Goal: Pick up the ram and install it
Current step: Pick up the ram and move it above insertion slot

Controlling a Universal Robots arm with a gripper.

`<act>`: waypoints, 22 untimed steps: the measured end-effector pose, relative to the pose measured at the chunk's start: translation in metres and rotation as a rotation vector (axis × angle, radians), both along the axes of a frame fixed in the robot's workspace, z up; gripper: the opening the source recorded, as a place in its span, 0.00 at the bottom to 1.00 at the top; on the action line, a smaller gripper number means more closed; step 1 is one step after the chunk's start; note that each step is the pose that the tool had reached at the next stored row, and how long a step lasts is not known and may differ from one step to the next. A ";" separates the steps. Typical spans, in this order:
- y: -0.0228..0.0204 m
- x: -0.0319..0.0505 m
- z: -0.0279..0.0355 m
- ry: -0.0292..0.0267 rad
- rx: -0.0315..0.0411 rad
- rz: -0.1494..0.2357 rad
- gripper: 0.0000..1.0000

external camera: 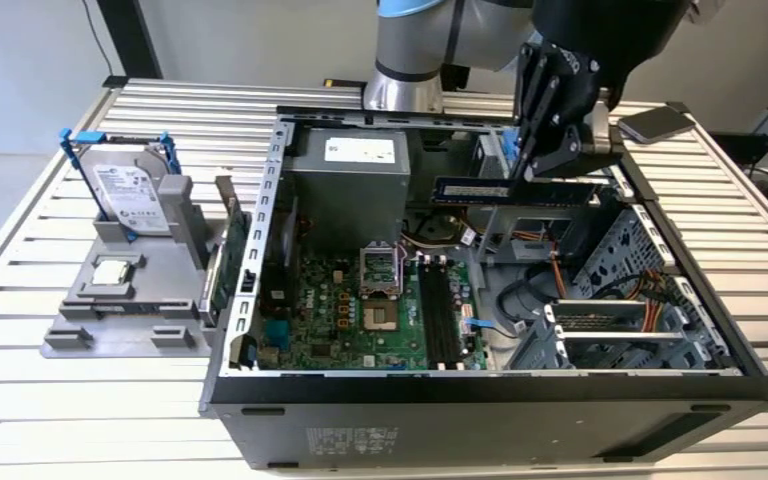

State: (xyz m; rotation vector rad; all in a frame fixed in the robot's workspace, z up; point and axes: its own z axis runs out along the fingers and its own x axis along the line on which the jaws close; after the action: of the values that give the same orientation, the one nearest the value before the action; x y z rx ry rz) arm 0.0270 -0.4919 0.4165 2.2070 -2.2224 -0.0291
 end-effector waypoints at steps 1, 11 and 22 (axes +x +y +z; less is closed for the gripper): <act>0.0008 0.0000 0.0000 0.0000 0.0000 0.000 0.00; 0.0165 0.0001 -0.0001 0.0000 -0.0001 0.000 0.00; 0.0171 0.0001 0.0000 0.0000 -0.0002 0.000 0.00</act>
State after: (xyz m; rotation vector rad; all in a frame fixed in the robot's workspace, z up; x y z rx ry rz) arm 0.0271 -0.4749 0.4165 2.2068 -2.2225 -0.0289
